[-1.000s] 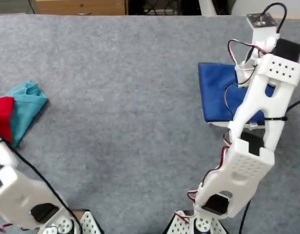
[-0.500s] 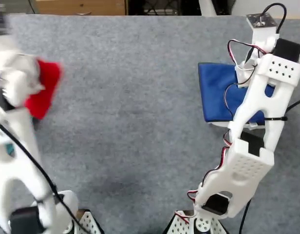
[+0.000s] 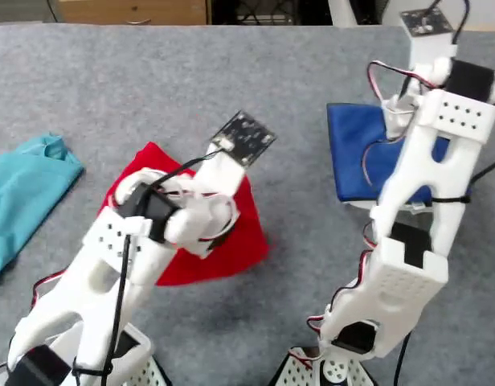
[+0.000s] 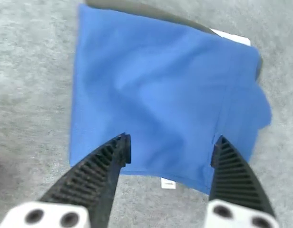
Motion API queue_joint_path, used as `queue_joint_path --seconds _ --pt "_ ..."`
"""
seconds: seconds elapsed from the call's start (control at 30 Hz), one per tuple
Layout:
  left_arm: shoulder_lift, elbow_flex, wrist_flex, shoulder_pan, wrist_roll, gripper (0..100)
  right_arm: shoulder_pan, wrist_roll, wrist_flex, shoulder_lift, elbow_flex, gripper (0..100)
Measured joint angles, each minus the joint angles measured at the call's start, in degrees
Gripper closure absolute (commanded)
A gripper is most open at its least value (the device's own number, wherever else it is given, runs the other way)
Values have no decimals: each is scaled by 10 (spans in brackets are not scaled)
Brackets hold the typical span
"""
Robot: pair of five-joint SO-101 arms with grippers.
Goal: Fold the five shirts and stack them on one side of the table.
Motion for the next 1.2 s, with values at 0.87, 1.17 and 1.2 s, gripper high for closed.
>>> queue_joint_path --seconds 0.87,1.17,1.2 --pt "-4 166 -42 -819 -59 762 -566 -130 -147 217 97 724" --pt "-4 177 -43 -833 -59 762 -551 -131 -64 376 -109 962" --pt "-4 177 -43 -833 -59 762 -544 -127 -42 387 -133 983"
